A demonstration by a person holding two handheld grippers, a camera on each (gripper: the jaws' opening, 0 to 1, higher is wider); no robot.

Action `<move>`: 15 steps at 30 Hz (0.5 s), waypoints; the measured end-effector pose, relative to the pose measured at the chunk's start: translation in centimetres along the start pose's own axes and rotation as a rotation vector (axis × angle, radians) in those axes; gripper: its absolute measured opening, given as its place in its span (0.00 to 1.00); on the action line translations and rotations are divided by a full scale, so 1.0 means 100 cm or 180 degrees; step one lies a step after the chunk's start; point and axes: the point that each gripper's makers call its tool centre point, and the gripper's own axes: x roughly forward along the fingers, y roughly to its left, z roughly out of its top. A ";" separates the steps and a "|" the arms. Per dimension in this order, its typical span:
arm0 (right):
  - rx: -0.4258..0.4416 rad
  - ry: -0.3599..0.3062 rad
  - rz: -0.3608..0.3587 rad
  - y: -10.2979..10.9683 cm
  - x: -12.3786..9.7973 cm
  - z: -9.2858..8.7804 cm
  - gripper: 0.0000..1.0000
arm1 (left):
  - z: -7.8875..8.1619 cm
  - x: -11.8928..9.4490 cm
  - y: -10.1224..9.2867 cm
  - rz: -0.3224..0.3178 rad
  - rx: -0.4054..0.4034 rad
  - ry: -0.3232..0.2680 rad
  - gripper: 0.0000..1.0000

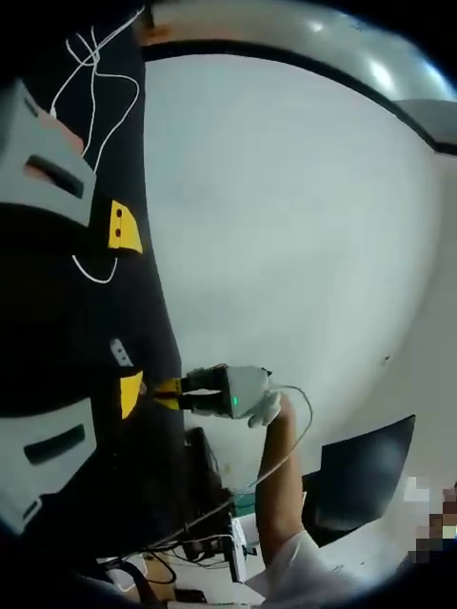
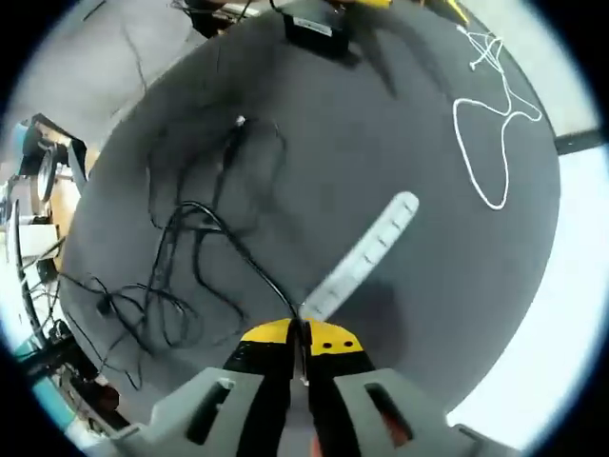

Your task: Grab the wires, straighten them and put them on the rack

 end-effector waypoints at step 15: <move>0.0365 0.0151 -0.0439 -0.043 -0.001 -0.003 0.15 | 0.001 -0.003 0.003 0.0035 -0.0066 -0.0025 0.41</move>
